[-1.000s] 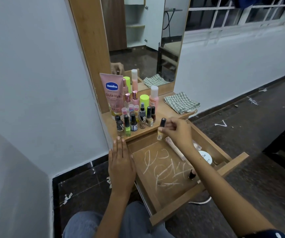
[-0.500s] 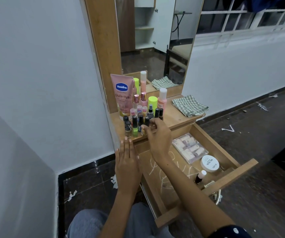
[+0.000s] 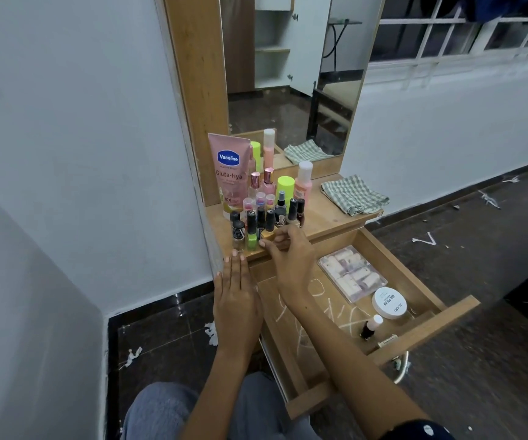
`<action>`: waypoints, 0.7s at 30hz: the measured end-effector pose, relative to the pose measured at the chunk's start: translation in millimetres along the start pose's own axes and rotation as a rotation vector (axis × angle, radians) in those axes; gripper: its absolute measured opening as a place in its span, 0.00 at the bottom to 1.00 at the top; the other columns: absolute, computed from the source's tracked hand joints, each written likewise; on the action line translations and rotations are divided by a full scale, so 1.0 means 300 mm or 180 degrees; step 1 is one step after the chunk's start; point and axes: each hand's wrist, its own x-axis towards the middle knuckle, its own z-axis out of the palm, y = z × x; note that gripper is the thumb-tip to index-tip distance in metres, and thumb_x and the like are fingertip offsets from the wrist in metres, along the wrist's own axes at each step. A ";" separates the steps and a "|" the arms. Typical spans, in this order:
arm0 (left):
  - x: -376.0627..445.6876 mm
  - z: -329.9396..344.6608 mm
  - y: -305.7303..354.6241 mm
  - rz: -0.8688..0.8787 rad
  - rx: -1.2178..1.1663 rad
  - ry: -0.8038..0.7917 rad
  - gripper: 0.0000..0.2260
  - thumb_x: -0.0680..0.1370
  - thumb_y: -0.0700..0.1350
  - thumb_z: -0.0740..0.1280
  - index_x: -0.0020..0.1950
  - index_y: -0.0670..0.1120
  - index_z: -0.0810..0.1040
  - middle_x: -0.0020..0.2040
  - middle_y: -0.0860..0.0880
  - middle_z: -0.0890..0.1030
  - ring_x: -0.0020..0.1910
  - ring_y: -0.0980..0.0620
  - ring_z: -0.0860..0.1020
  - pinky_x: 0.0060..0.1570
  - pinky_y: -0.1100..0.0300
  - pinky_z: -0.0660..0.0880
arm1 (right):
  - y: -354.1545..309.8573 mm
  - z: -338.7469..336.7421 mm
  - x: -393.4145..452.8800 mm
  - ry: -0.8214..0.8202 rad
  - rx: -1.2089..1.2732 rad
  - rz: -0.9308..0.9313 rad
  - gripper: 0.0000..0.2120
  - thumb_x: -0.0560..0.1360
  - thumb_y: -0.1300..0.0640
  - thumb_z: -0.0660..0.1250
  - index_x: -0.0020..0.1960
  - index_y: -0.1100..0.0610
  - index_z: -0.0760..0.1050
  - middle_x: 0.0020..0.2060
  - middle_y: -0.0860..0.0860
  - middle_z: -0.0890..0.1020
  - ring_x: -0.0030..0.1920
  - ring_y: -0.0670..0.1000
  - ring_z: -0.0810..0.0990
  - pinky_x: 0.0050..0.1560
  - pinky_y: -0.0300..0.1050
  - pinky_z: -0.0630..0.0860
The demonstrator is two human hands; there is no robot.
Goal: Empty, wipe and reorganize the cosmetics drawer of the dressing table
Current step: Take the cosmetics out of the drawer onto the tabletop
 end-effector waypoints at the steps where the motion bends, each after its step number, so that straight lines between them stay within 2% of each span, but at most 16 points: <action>1: 0.001 -0.001 0.000 -0.0006 0.0007 -0.0013 0.25 0.75 0.39 0.70 0.70 0.35 0.68 0.71 0.37 0.68 0.71 0.40 0.67 0.68 0.44 0.64 | 0.002 0.002 0.006 -0.0019 0.0035 0.0006 0.12 0.68 0.55 0.77 0.45 0.52 0.74 0.39 0.46 0.79 0.40 0.42 0.78 0.41 0.38 0.78; 5: 0.000 0.004 0.004 -0.0014 -0.0024 -0.0015 0.25 0.75 0.39 0.70 0.70 0.34 0.69 0.71 0.36 0.68 0.70 0.40 0.68 0.68 0.45 0.63 | 0.015 -0.020 0.019 -0.0193 0.0298 -0.0079 0.11 0.68 0.57 0.77 0.45 0.57 0.77 0.39 0.48 0.81 0.40 0.42 0.80 0.42 0.36 0.79; 8: -0.003 0.012 0.004 0.0031 -0.0088 0.0026 0.25 0.74 0.37 0.70 0.69 0.33 0.69 0.70 0.36 0.69 0.69 0.38 0.69 0.67 0.43 0.64 | 0.043 -0.121 0.010 -0.0489 -0.0011 -0.0398 0.08 0.69 0.57 0.76 0.45 0.58 0.79 0.40 0.49 0.83 0.40 0.42 0.81 0.41 0.31 0.77; 11: -0.005 0.015 -0.003 0.0059 -0.0135 0.0013 0.25 0.75 0.37 0.68 0.70 0.33 0.68 0.71 0.35 0.68 0.70 0.38 0.67 0.69 0.43 0.64 | 0.067 -0.292 0.032 -0.1508 -0.0769 -0.0543 0.05 0.71 0.57 0.74 0.44 0.58 0.81 0.40 0.50 0.85 0.39 0.43 0.80 0.42 0.36 0.77; 13: -0.008 0.017 -0.004 0.0059 -0.0159 -0.0055 0.25 0.77 0.38 0.66 0.72 0.34 0.64 0.73 0.36 0.65 0.72 0.38 0.64 0.71 0.44 0.61 | 0.079 -0.407 0.053 -0.2291 -0.1569 -0.0375 0.05 0.71 0.55 0.74 0.45 0.56 0.81 0.41 0.49 0.85 0.41 0.45 0.81 0.42 0.38 0.76; 14: -0.008 0.017 -0.008 0.0053 -0.0172 -0.0072 0.25 0.78 0.39 0.64 0.73 0.34 0.62 0.73 0.36 0.64 0.73 0.39 0.62 0.71 0.44 0.59 | 0.083 -0.450 0.060 -0.2493 -0.2011 -0.0280 0.05 0.71 0.54 0.73 0.45 0.54 0.81 0.41 0.48 0.84 0.43 0.46 0.81 0.41 0.38 0.74; 16: -0.006 0.021 -0.010 0.0053 -0.0233 -0.0070 0.26 0.78 0.39 0.63 0.74 0.34 0.61 0.74 0.37 0.62 0.74 0.39 0.60 0.72 0.45 0.56 | 0.096 -0.521 0.056 -0.2556 -0.2733 -0.0021 0.06 0.71 0.50 0.73 0.45 0.52 0.81 0.44 0.47 0.83 0.48 0.48 0.79 0.40 0.39 0.69; 19: -0.003 0.026 -0.015 0.0002 -0.0294 -0.0056 0.26 0.79 0.40 0.62 0.74 0.34 0.60 0.75 0.37 0.61 0.75 0.40 0.59 0.72 0.46 0.55 | 0.130 -0.545 0.031 -0.2645 -0.3391 0.0418 0.14 0.69 0.46 0.73 0.49 0.53 0.80 0.50 0.50 0.81 0.53 0.52 0.79 0.49 0.46 0.76; 21: -0.004 0.028 -0.020 0.0006 -0.0292 -0.0047 0.25 0.79 0.41 0.62 0.74 0.34 0.60 0.75 0.37 0.61 0.75 0.40 0.58 0.72 0.46 0.55 | 0.151 -0.530 0.008 -0.2810 -0.3681 0.0695 0.16 0.68 0.47 0.75 0.50 0.55 0.77 0.52 0.51 0.80 0.54 0.54 0.80 0.53 0.50 0.78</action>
